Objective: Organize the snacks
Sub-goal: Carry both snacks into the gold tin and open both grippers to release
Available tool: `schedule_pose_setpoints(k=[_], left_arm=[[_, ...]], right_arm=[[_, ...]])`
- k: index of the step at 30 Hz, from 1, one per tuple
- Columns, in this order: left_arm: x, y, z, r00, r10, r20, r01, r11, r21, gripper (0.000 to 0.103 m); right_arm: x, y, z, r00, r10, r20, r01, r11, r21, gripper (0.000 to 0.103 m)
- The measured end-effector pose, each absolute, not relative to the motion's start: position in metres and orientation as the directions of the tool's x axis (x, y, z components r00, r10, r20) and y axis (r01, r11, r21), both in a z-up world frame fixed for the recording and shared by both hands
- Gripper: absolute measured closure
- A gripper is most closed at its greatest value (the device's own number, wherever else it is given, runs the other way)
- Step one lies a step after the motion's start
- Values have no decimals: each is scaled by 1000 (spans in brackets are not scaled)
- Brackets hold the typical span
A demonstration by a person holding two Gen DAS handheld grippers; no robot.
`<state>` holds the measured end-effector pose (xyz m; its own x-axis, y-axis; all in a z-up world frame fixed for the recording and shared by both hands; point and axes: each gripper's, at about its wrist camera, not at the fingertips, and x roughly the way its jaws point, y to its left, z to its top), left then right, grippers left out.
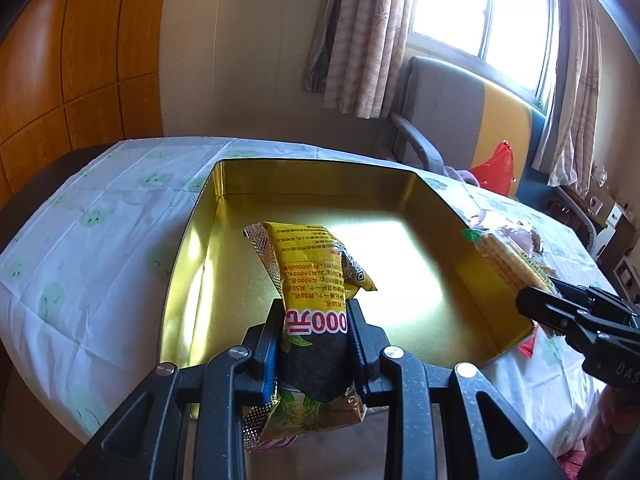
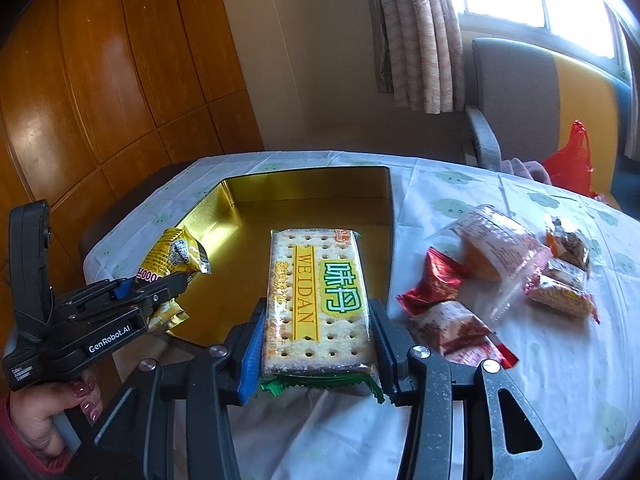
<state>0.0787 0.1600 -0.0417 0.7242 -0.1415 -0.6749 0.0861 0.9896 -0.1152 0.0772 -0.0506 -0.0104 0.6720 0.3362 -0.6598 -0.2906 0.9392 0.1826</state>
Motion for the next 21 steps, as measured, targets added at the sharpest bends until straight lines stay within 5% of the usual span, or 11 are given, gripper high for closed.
schedule_pose_setpoints(k=[21], left_arm=[[113,181,-67,647,-46,-762,0,998,-60,74]], right_arm=[[141,-19,-42,609,260,-749,-290,952,94,55]])
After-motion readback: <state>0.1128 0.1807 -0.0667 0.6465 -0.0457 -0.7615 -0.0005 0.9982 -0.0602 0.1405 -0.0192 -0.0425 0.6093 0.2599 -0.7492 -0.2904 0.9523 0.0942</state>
